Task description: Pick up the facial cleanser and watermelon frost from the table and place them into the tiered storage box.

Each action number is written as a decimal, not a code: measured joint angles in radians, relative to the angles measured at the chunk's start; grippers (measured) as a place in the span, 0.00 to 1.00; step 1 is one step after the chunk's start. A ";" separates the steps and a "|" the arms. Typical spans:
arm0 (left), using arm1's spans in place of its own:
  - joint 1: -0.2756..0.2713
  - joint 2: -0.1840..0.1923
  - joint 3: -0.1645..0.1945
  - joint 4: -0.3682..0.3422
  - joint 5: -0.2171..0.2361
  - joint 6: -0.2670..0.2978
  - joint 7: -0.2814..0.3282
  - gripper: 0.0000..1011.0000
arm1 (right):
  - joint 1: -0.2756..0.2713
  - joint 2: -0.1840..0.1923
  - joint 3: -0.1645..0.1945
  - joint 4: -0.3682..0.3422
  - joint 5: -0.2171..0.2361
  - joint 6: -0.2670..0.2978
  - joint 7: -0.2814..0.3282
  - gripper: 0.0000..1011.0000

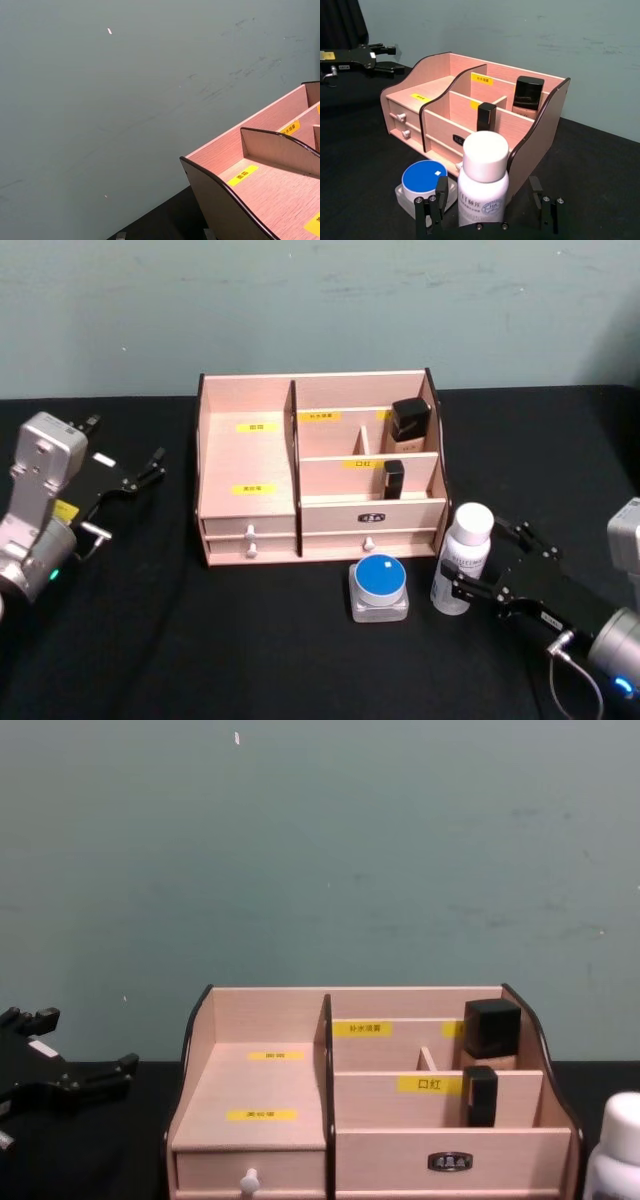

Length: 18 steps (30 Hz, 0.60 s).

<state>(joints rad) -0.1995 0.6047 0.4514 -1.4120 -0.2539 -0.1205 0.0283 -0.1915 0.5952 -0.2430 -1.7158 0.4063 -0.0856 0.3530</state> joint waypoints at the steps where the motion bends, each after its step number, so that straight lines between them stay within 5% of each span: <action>1: 0.000 0.000 0.000 0.000 0.000 0.000 0.000 0.99 | 0.007 -0.007 0.000 0.007 -0.004 0.000 0.003 0.99; 18: 0.000 0.000 0.000 0.000 0.000 0.000 0.000 0.99 | 0.040 -0.045 -0.006 0.032 -0.023 -0.001 0.030 0.99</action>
<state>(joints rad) -0.1995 0.6047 0.4514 -1.4120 -0.2539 -0.1205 0.0283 -0.1517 0.5502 -0.2486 -1.6835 0.3830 -0.0862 0.3828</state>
